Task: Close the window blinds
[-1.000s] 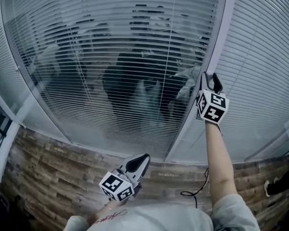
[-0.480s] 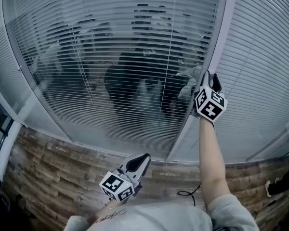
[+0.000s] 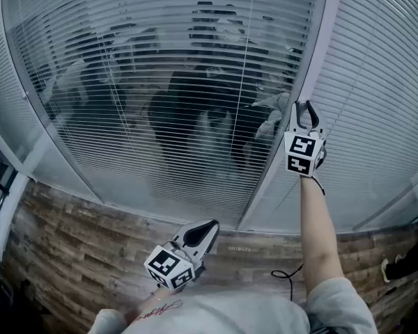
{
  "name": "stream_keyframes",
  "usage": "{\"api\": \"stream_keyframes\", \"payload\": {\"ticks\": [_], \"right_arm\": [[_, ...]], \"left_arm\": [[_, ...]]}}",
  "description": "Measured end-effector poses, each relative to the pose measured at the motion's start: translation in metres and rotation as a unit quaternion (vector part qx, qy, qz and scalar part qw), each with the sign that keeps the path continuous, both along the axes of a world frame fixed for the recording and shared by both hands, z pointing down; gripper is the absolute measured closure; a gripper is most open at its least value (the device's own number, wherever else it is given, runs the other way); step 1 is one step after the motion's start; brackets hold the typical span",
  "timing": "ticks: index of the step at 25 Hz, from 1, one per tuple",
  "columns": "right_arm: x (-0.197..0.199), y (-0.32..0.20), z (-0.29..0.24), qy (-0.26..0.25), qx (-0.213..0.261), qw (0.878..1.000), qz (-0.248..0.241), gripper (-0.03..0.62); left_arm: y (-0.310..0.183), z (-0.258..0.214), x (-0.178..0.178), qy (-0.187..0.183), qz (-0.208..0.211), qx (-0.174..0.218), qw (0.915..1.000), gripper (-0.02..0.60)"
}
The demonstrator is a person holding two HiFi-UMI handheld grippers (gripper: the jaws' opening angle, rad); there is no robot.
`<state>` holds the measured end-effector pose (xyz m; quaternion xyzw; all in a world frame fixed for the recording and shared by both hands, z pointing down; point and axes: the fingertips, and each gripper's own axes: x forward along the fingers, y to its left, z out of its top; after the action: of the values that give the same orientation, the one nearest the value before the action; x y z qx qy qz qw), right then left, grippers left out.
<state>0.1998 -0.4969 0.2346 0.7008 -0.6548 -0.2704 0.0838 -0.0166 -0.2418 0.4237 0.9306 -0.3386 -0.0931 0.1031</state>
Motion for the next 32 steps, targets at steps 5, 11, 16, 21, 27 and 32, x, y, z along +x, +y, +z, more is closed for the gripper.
{"api": "stream_keyframes", "payload": {"ticks": [5,11,16,21,27,32], "right_arm": [[-0.008,0.003,0.000,0.139,-0.011,0.990,-0.011,0.459],[-0.013,0.003,0.002,0.259,-0.023,0.965,-0.007,0.459],[-0.015,0.004,0.006,0.345,-0.028,0.938,0.001,0.461],[-0.017,0.001,0.015,0.448,-0.038,0.893,0.002,0.461],[-0.017,0.003,0.019,0.559,-0.050,0.828,0.005,0.461],[-0.017,0.002,0.026,0.628,-0.054,0.777,0.006,0.461]], "left_arm": [[0.002,0.007,0.002,0.002,0.003,-0.004,1.0000,0.563],[0.003,0.005,0.007,0.004,0.006,-0.010,0.9999,0.563],[0.005,0.008,0.010,0.007,0.012,-0.006,0.9999,0.563],[0.002,0.010,0.013,0.011,0.013,-0.007,0.9998,0.563],[0.004,0.006,0.014,0.013,0.013,-0.004,0.9998,0.563],[0.004,0.006,0.012,0.015,0.010,-0.003,0.9998,0.563]]}}
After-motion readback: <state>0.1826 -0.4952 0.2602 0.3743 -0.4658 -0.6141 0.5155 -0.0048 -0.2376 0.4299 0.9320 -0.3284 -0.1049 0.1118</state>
